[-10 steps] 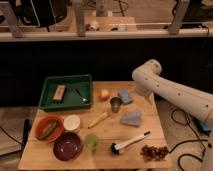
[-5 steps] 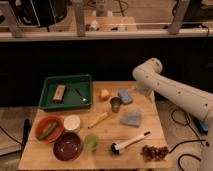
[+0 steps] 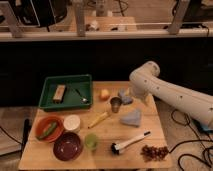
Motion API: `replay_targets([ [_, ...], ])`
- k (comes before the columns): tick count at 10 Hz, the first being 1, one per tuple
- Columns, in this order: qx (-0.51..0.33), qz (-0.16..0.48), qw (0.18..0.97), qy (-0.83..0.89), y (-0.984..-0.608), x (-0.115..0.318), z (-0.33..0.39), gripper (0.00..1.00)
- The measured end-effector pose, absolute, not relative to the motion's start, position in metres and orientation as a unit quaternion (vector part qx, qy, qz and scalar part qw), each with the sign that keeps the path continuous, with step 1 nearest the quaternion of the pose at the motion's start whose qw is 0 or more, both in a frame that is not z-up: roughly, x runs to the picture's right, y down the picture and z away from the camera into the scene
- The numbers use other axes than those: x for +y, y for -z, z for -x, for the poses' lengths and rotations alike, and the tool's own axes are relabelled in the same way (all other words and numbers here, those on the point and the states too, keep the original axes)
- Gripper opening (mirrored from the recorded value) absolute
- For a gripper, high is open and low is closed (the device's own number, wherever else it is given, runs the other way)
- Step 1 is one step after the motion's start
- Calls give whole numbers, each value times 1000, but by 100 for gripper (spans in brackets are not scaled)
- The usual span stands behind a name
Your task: Stack cups on top of each other
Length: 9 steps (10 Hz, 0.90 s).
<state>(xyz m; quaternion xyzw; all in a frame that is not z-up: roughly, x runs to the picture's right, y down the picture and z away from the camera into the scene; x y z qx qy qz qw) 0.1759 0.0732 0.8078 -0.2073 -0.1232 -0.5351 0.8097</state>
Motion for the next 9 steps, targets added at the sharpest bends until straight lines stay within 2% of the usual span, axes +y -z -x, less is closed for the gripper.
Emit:
replay_targets([
  [9, -204, 181, 737, 618, -801, 73, -104, 80],
])
